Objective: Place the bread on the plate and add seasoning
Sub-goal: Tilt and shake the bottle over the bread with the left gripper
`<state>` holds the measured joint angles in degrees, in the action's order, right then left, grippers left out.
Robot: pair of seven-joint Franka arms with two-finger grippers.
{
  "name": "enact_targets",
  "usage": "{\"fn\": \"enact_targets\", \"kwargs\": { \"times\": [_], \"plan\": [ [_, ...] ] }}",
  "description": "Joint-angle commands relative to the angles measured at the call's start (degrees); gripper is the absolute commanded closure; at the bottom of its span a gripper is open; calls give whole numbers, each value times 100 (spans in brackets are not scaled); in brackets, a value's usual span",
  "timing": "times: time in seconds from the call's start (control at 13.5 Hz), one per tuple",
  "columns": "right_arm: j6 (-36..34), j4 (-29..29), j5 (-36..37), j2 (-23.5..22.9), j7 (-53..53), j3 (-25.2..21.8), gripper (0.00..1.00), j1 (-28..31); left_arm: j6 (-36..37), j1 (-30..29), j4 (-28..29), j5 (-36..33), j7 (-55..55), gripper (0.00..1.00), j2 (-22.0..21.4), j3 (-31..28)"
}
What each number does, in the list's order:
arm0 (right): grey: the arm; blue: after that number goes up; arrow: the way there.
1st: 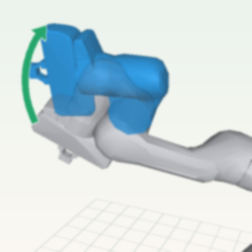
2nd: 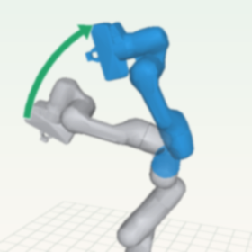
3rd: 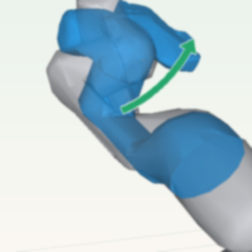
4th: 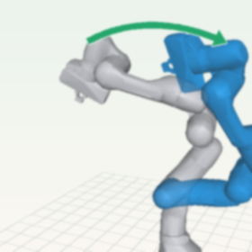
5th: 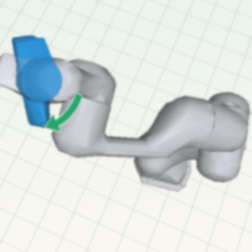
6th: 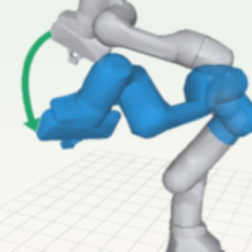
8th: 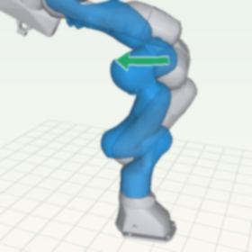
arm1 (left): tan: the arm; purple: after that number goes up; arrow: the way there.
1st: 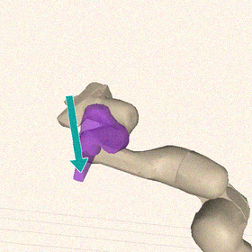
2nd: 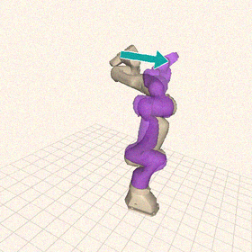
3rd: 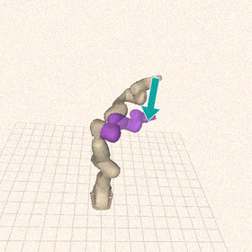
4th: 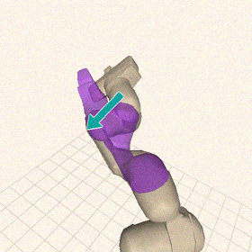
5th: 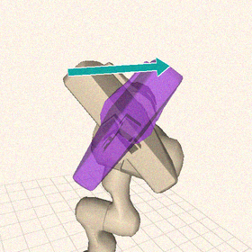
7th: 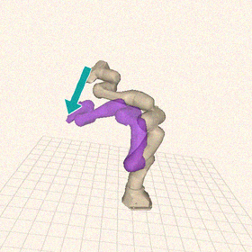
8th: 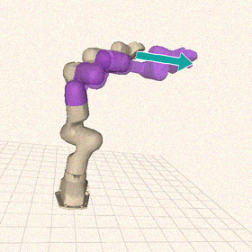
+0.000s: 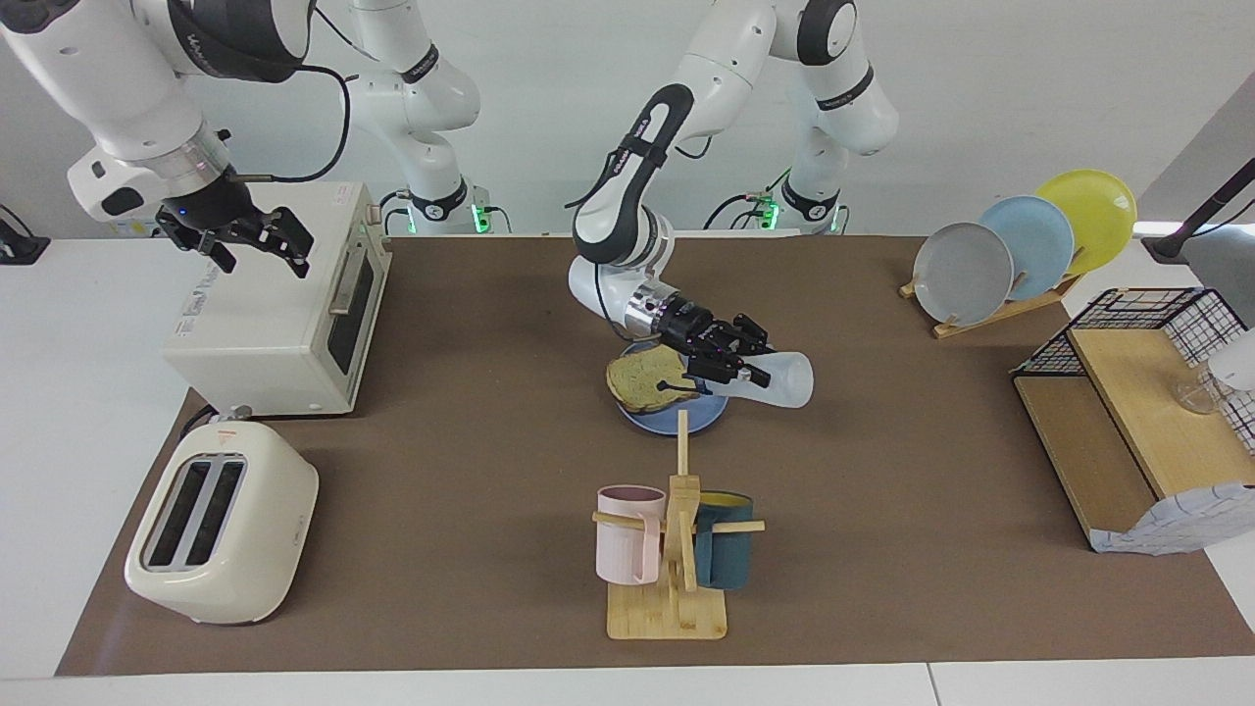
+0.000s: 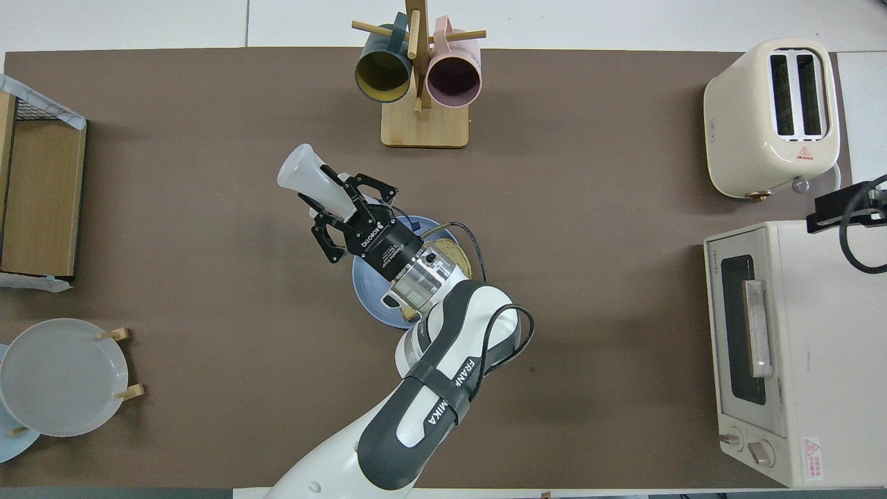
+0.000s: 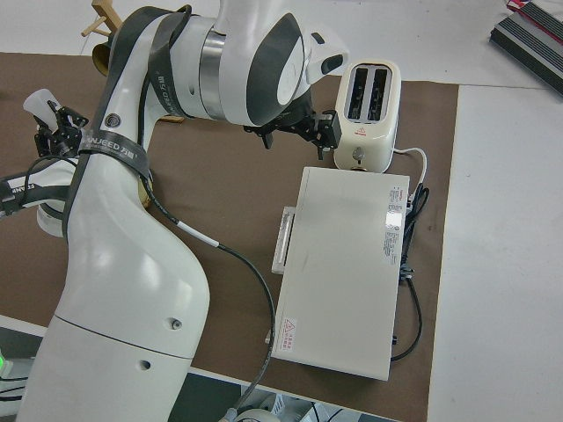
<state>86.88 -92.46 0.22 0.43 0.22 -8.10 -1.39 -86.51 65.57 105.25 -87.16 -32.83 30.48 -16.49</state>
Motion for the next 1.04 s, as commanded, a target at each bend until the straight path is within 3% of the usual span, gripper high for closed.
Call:
{"fn": "enact_targets", "kwargs": {
  "times": [0.0,0.15,0.59,0.81,0.96],
  "plan": [
    [-92,-17,66,106,-74,-16,0,16,-77,288,-30,-82,-30,100,-25,-21],
    [-92,-17,31,106,-66,-16,0,-11,-59,429,-30,-56,-30,100,-42,-21],
    [-92,-17,22,115,-66,-7,0,-11,-279,-291,-127,-187,5,100,28,-47],
    [-92,-9,22,115,-74,-7,0,-11,-244,-125,-127,-126,-21,100,28,-21],
    [-92,-17,22,106,-74,-7,0,-11,-156,287,-92,22,-39,100,2,-12]
  ]
}}
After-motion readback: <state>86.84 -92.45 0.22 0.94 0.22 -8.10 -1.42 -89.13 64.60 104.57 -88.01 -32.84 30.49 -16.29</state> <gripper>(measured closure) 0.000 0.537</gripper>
